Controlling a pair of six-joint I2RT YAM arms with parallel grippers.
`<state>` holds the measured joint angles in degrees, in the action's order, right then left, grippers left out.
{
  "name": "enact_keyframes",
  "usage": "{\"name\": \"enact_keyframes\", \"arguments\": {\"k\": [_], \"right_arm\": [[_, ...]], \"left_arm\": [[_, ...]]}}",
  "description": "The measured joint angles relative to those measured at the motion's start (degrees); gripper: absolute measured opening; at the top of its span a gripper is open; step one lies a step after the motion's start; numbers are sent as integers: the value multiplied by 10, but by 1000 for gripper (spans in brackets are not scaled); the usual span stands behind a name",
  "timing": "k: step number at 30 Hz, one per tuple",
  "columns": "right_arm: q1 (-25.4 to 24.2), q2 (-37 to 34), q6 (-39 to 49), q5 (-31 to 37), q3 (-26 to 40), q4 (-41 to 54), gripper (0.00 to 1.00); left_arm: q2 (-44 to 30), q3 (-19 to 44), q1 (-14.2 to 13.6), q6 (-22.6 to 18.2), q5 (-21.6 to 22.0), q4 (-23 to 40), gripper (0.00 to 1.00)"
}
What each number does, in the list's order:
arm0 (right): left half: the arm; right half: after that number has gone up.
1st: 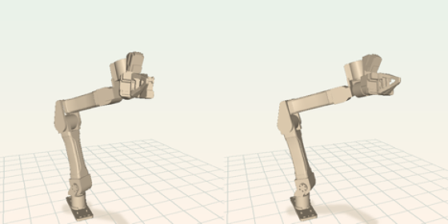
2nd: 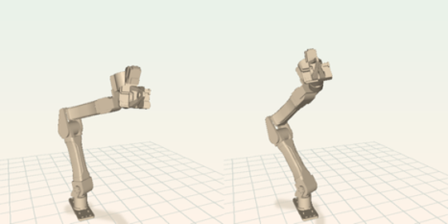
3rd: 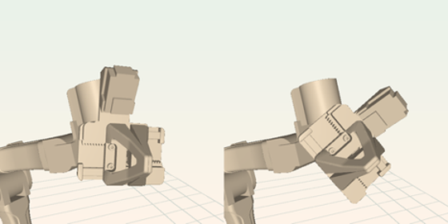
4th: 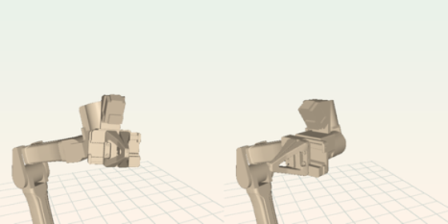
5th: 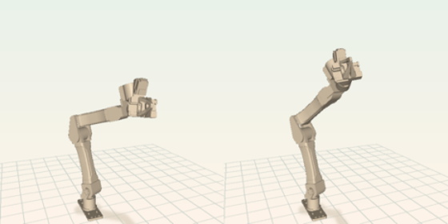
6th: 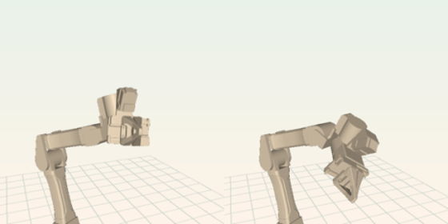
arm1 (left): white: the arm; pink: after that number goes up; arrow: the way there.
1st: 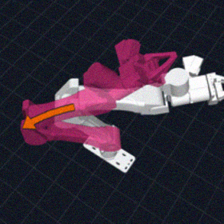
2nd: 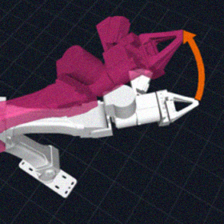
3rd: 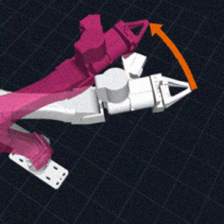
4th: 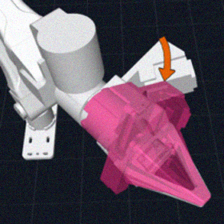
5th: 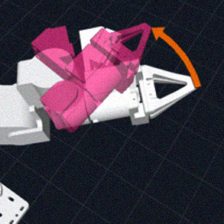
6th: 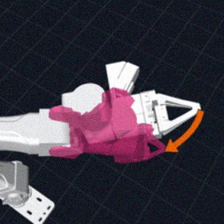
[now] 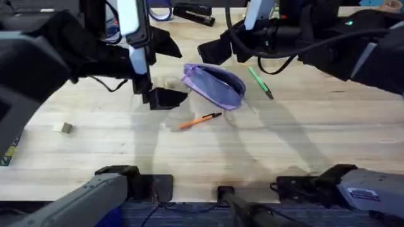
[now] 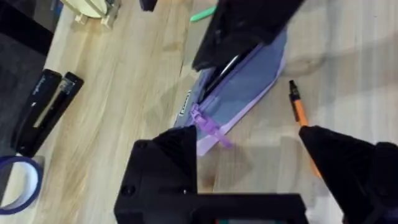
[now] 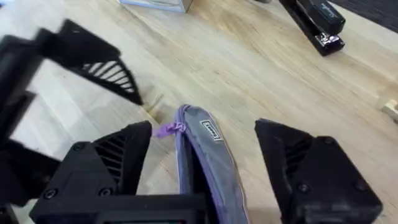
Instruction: Unzip the bag, pick up the pens from the table one at a time and place them inside, then zip the bag closed.
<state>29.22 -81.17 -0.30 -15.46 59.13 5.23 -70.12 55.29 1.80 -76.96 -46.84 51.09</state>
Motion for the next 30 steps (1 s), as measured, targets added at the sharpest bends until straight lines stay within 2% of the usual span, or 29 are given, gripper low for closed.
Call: {"name": "enact_keyframes", "arguments": {"k": [7, 10, 16, 24, 26, 30], "right_arm": [[0, 0, 0, 0, 0, 0, 996], [0, 0, 0, 0, 0, 0, 996], [0, 0, 0, 0, 0, 0, 996], [0, 0, 0, 0, 0, 0, 996], [-2, 0, 0, 0, 0, 2, 996], [-13, 0, 0, 0, 0, 13, 996]], "left_arm": [[81, 0, 0, 0, 26, 54, 993], [108, 0, 0, 19, 49, 68, 993], [131, 0, 0, 117, 84, 68, 993], [133, 0, 0, 264, 94, 70, 993], [133, 0, 0, 293, 94, 70, 993], [133, 0, 0, 321, 94, 71, 993]]}}
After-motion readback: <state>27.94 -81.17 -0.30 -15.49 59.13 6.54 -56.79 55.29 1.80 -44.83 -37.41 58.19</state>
